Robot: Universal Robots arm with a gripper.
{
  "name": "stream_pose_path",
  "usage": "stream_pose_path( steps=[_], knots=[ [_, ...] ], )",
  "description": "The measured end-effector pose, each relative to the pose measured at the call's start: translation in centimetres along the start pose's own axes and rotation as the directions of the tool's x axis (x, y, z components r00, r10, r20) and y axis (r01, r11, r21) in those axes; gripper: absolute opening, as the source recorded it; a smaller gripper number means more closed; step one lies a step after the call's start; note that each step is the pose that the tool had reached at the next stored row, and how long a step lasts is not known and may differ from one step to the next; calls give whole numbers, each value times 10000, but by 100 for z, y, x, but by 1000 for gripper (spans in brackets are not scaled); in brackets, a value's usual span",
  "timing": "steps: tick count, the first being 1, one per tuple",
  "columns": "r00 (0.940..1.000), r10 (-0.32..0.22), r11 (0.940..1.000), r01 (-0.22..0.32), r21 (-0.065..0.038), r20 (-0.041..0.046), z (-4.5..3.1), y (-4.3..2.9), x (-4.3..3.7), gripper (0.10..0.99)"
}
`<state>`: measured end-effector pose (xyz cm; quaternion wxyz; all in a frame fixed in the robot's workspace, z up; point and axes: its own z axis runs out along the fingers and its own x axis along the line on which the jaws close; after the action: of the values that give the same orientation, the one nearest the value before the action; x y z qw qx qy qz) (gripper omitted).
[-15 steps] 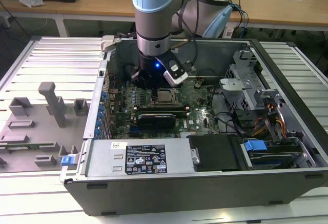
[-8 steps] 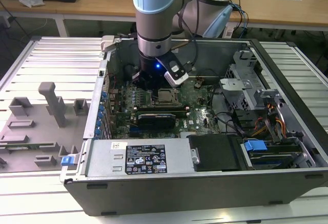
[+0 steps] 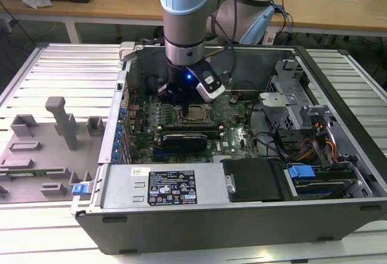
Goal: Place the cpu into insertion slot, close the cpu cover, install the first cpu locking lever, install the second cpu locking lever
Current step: 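Close the cpu cover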
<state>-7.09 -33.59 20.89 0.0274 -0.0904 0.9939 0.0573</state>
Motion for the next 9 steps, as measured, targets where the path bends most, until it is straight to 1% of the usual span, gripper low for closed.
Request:
stream_pose_path(
  steps=[1, 2, 3, 4, 5, 7, 9],
  knots=[
    [10000, -1, 10000, 1, 5, -1, -11, 1, -1, 106],
    [10000, -4, 10000, 4, 28, -5, -41, 4, -4, 106],
    [10000, -5, 9999, 6, 148, -41, -92, 10, -9, 106],
    [9999, -7, 9996, 10, 286, -107, -114, 11, -16, 106],
    [9999, -7, 9994, 11, 332, -137, -117, 11, -22, 106],
    [9998, 2, 9993, 6, 369, -215, -116, 1, -68, 106],
    [9997, 7, 9993, 3, 366, -264, -114, -10, -119, 106]
  ],
)
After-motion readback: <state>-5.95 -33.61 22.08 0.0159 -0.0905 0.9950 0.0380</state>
